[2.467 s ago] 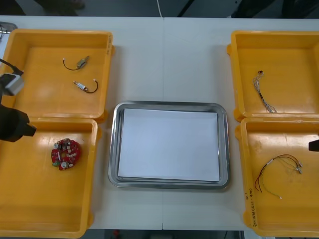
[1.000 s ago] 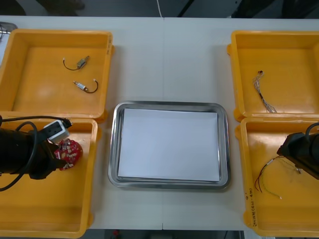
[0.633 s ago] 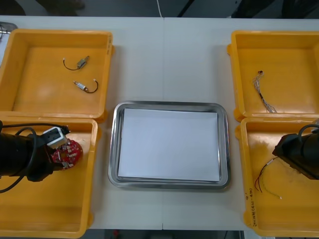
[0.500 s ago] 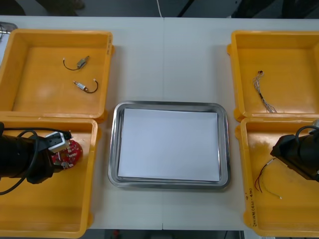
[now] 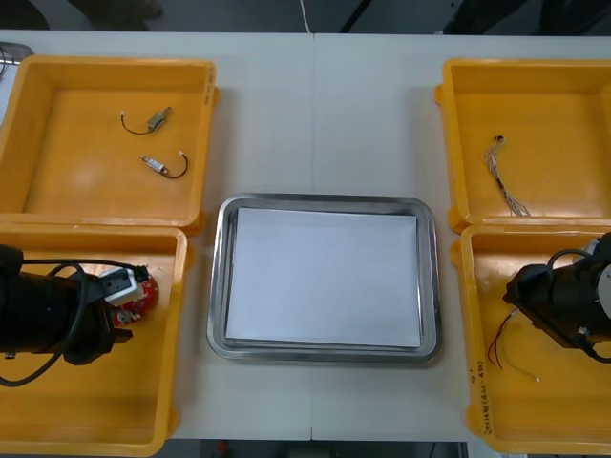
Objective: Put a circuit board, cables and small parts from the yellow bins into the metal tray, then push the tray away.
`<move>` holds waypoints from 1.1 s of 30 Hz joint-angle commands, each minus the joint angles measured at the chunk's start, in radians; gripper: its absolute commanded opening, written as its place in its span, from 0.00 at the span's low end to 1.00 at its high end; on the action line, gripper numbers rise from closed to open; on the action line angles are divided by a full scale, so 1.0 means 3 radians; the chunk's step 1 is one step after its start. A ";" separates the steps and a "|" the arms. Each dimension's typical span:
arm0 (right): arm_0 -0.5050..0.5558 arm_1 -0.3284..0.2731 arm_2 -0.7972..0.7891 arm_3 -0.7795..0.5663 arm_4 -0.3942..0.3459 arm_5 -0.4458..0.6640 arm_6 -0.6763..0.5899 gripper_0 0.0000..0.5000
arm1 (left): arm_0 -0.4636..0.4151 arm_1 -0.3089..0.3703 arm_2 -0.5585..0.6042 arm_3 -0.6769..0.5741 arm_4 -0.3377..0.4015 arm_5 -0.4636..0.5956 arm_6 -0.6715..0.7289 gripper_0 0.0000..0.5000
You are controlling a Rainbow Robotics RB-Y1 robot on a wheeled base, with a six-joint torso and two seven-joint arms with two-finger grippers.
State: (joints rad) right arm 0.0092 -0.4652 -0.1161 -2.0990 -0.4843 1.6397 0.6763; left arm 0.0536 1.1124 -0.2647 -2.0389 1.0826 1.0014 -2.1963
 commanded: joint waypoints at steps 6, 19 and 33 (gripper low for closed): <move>0.0061 0.0083 0.0106 0.0135 0.0029 -0.0153 -0.0234 1.00 | -0.0071 0.0137 -0.0094 -0.0015 -0.0050 -0.0040 -0.0124 1.00; 0.0067 0.0094 0.0177 0.0339 0.0014 -0.0322 -0.0347 1.00 | -0.0184 0.0061 -0.0151 0.0057 -0.0081 -0.0030 -0.0129 1.00; 0.0067 0.0094 0.0249 0.0339 0.0009 -0.0286 -0.0475 0.25 | -0.0184 0.0055 -0.0181 0.0052 -0.0096 -0.0035 -0.0149 0.00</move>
State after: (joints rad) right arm 0.0093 -0.4530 -0.0693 -1.9964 -0.4829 1.5529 0.5800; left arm 0.0230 1.1130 -0.3016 -2.0197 1.0660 0.9997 -2.1964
